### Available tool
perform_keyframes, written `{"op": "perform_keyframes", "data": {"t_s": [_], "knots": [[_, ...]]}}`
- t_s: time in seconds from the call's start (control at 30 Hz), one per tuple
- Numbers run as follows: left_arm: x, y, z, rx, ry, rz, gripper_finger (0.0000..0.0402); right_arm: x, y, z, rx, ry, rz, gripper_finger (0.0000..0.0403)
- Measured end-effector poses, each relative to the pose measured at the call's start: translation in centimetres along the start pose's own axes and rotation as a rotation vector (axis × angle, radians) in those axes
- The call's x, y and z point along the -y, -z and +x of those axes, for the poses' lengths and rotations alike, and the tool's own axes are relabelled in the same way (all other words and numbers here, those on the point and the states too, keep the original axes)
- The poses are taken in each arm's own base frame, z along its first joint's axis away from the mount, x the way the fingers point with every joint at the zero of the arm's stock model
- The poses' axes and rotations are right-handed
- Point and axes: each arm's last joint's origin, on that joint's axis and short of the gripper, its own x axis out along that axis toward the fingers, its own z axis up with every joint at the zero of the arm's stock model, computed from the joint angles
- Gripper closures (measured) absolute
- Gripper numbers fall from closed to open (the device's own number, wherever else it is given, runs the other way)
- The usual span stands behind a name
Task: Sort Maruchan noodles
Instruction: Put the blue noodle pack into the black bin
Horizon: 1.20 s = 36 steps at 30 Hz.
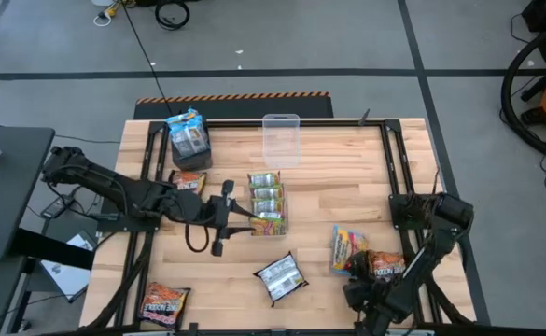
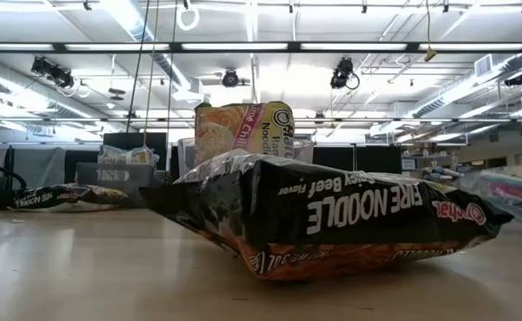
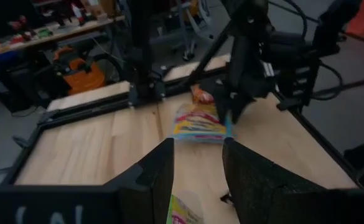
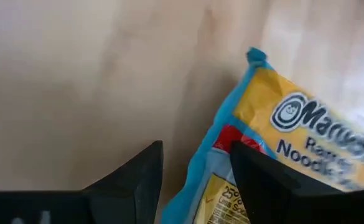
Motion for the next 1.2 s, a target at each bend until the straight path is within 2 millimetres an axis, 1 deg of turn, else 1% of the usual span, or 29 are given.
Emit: {"op": "perform_keyframes", "data": {"t_s": [0.13,0.27,0.37,0.53,0.63,0.7,0.77,0.83,0.97,1.0,1.07,1.2], "knots": [[0.1,0.3,0.6,-0.014,-0.007,-0.007,0.026,0.3,-0.5,-0.9,-0.049,0.078,-0.046,0.0224],[0.4,0.9,1.4,-0.048,-0.012,0.007,0.026,0.9,-0.2,-1.2,-0.106,0.145,-0.077,0.0233],[0.6,1.1,1.9,-0.049,-0.01,0.014,0.026,1.0,0.2,-0.8,-0.117,0.161,-0.074,0.0236],[0.9,1.5,3.0,-0.048,-0.009,0.014,0.026,0.5,0.8,0.4,-0.102,0.118,-0.092,0.0237],[1.3,1.9,3.9,-0.048,0.011,0.015,0.026,0.8,1.2,1.0,-0.101,0.15,-0.082,0.0238],[1.6,2.2,4.7,-0.036,0.024,0.012,0.026,1.1,1.3,1.3,-0.099,0.178,-0.062,0.0246],[2.0,2.5,5.5,-0.026,0.027,0.027,0.026,1.4,1.3,1.6,-0.083,0.206,-0.047,0.0263],[2.3,2.8,6.3,-0.02,0.026,0.052,0.026,1.8,1.2,1.9,-0.077,0.227,-0.04,0.0291],[2.6,3.3,7.4,-0.008,0.01,0.058,0.026,2.8,0.7,2.3,-0.078,0.281,0.023,0.0378],[2.6,3.3,7.6,-0.009,0.003,0.066,0.026,3.2,0.6,2.2,-0.087,0.288,0.035,0.0389],[2.6,3.3,7.7,-0.014,-0.018,0.089,0.026,4.1,0.0,1.5,-0.095,0.292,0.064,0.0392],[2.5,2.5,7.8,0.009,-0.038,0.102,0.0253,7.1,-1.7,-1.8,-0.065,0.256,0.133,0.0397]]}}
